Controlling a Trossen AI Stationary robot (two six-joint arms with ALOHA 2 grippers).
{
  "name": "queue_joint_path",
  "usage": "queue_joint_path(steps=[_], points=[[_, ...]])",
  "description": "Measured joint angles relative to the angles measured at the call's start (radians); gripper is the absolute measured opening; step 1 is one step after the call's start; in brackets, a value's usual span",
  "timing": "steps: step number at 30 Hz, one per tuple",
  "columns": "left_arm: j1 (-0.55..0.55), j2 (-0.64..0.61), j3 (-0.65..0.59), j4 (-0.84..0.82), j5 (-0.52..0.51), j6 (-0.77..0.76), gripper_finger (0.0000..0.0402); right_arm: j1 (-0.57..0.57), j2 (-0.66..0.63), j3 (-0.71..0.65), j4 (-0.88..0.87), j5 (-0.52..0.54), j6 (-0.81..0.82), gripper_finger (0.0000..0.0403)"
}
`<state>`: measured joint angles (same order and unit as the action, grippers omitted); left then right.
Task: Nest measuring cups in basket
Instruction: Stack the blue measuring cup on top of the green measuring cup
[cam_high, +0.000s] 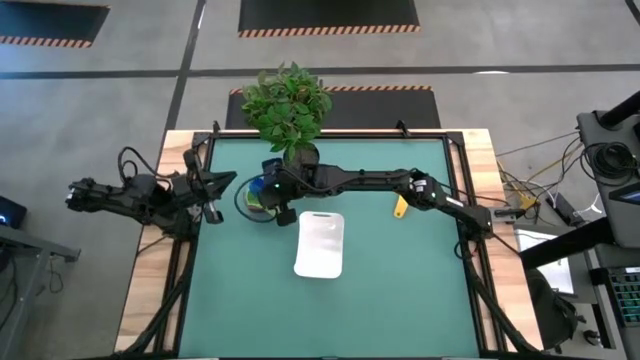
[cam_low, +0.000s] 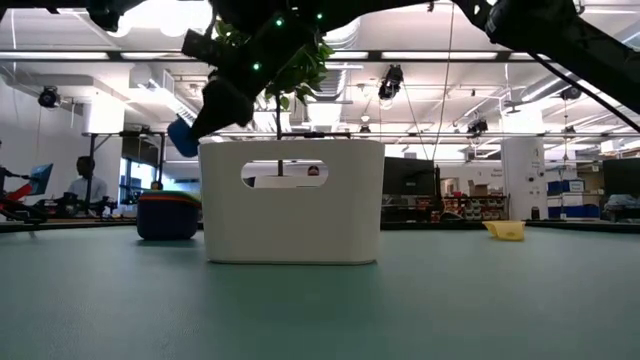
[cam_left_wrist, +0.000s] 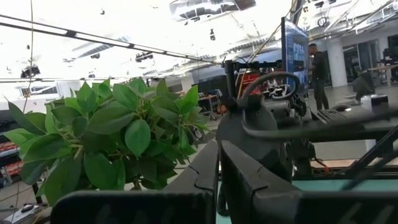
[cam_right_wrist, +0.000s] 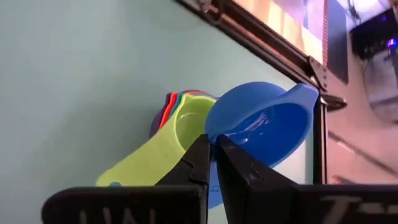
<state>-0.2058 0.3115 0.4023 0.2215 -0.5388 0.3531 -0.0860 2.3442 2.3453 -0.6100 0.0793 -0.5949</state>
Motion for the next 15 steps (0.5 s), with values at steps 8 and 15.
queue_joint_path(steps=[8, 15], points=[[0.000, 0.000, 0.000, -0.001, 0.000, 0.000, 0.0000, 0.000, 0.047, -0.002, 0.005, 0.006, -0.113, 0.0009], [0.000, 0.000, 0.001, -0.004, 0.000, 0.004, 0.0000, 0.000, 0.045, -0.001, 0.016, 0.010, -0.139, 0.0009]])
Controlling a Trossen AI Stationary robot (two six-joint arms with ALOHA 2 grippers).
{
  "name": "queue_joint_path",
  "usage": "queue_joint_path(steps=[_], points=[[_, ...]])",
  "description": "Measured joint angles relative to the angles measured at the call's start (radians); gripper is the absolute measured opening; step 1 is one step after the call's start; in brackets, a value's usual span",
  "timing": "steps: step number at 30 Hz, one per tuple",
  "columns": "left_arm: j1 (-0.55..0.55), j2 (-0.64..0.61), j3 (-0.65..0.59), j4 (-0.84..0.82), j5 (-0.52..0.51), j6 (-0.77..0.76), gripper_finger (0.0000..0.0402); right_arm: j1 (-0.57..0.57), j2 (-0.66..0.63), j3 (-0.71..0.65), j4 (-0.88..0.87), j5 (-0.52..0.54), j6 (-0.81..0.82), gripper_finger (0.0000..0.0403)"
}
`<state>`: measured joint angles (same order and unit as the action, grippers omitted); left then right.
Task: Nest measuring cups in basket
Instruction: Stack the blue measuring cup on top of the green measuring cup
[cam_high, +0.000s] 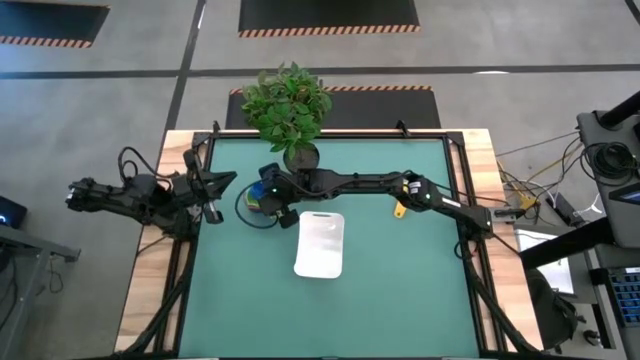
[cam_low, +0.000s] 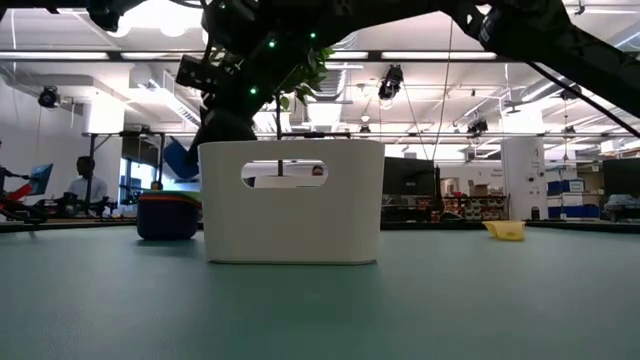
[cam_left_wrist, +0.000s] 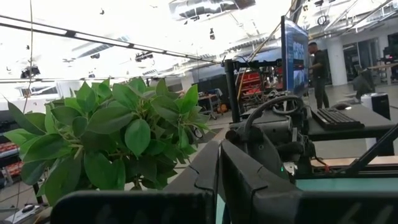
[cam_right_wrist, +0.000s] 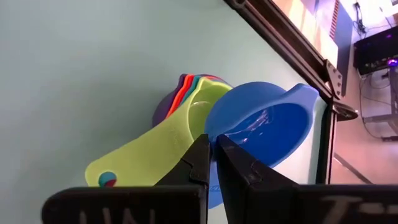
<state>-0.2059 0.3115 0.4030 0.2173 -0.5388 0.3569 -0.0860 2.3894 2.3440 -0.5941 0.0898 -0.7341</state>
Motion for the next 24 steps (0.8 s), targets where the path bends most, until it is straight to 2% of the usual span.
queue_joint_path(steps=[7, 15, 24], points=[[0.000, 0.000, 0.000, 0.000, 0.000, 0.000, 0.0000, 0.000, 0.003, 0.000, 0.002, 0.000, 0.009, 0.0012], [0.000, 0.000, 0.000, 0.000, 0.000, 0.000, 0.0000, 0.000, 0.003, 0.000, 0.025, 0.000, 0.018, 0.0055], [0.000, 0.000, 0.000, -0.001, 0.000, 0.000, 0.0000, 0.000, 0.003, 0.000, 0.036, 0.020, 0.052, 0.0080]])
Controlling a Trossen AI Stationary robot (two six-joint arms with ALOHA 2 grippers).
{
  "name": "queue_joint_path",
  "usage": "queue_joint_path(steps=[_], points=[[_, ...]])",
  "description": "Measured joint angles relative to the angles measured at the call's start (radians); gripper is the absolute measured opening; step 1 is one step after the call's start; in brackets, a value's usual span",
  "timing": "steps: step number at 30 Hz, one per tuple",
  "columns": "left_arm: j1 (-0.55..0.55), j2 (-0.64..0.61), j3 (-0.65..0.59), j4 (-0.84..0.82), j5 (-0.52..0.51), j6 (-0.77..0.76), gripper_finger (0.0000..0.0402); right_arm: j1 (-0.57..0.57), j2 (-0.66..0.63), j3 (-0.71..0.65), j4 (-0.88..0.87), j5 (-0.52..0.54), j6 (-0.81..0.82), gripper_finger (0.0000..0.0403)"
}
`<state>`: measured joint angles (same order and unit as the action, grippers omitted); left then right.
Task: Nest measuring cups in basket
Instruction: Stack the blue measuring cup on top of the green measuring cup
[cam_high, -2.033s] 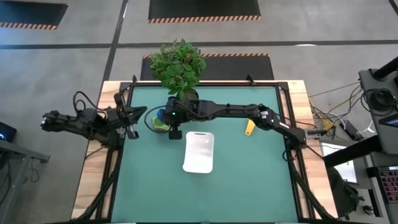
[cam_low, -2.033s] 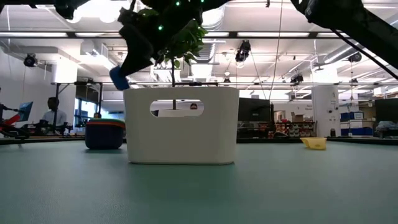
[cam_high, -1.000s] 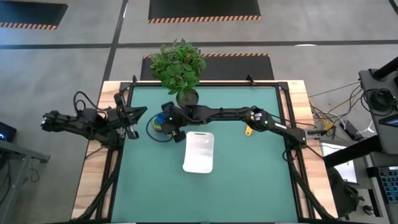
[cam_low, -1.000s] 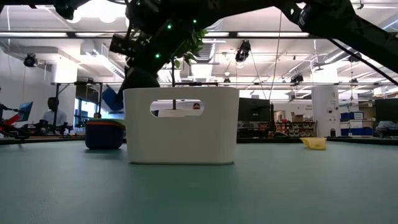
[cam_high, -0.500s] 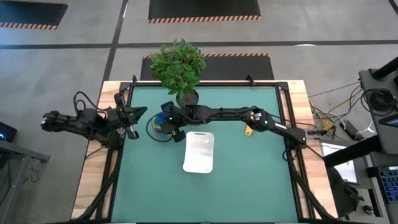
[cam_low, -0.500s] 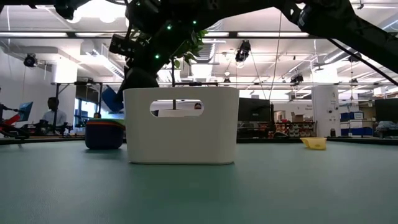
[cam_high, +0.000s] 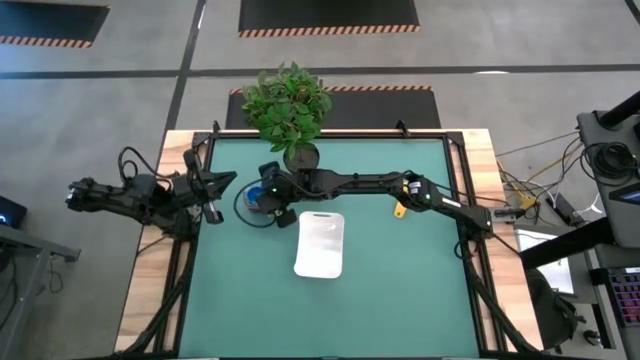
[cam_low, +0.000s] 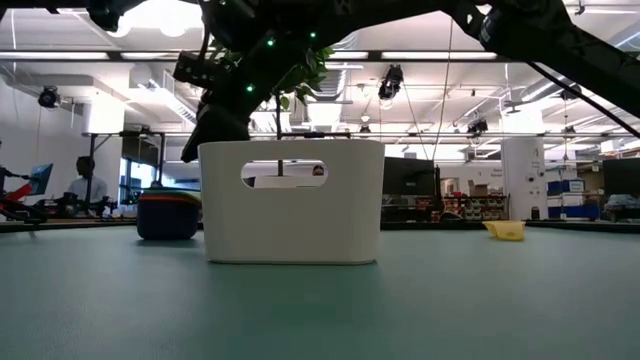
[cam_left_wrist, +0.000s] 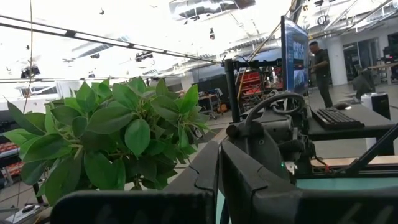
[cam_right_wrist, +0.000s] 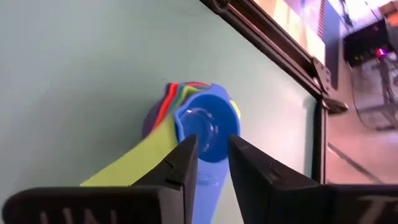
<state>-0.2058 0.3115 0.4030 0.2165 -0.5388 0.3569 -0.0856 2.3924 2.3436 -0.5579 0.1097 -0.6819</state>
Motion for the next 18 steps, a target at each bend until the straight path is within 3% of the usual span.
queue_joint_path(steps=[5, 18], points=[[0.000, 0.000, 0.000, -0.010, 0.000, 0.000, 0.0000, 0.004, -0.025, 0.008, -0.082, 0.075, 0.036, 0.0079], [0.000, 0.070, 0.013, -0.125, -0.002, -0.004, 0.0000, 0.081, -0.286, 0.003, -0.478, 0.072, 0.252, 0.0010]])
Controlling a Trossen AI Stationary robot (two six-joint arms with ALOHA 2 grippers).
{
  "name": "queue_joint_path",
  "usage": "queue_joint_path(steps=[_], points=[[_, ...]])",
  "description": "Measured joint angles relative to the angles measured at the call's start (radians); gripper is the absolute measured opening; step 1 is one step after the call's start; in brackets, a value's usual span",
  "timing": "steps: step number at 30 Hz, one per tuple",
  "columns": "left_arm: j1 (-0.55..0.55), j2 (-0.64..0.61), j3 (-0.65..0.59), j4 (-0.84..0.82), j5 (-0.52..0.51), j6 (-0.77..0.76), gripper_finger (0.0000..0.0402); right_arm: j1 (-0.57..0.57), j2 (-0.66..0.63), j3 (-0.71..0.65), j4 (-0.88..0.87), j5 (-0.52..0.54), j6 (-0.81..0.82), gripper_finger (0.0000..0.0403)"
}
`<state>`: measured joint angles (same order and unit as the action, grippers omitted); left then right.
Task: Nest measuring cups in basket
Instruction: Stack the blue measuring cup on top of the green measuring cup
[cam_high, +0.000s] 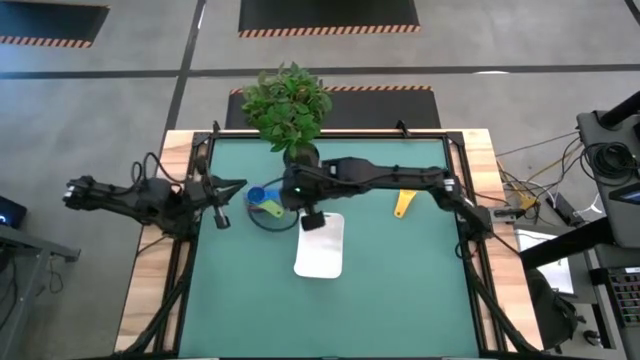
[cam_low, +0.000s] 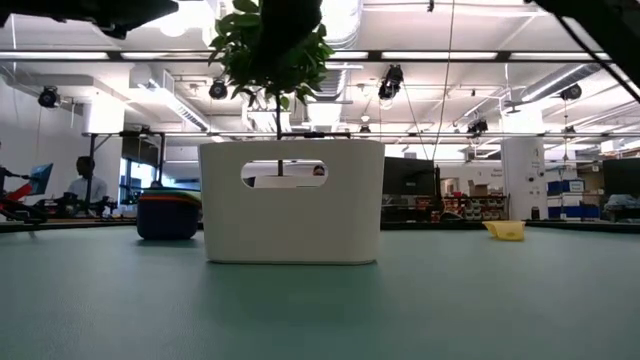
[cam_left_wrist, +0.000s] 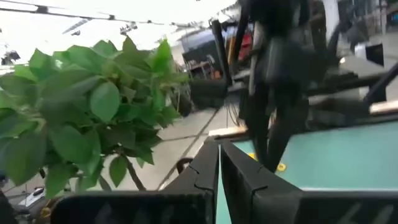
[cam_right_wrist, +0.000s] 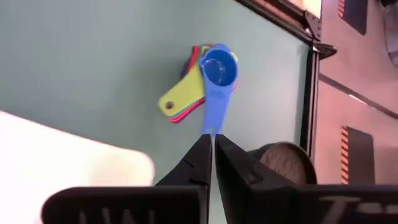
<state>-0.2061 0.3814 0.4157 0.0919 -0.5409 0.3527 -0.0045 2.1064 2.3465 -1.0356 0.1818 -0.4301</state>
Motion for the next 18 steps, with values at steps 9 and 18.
queue_joint_path(steps=[9, 18], points=[[0.000, 0.216, 0.132, -0.195, -0.001, -0.117, 0.0000, 0.122, -0.175, -0.262, 0.059, 0.001, 0.105, 0.0009], [0.016, 0.440, 0.196, -0.264, 0.000, -0.195, 0.0000, 0.211, -0.468, -0.729, 0.428, 0.004, 0.151, 0.0009]])
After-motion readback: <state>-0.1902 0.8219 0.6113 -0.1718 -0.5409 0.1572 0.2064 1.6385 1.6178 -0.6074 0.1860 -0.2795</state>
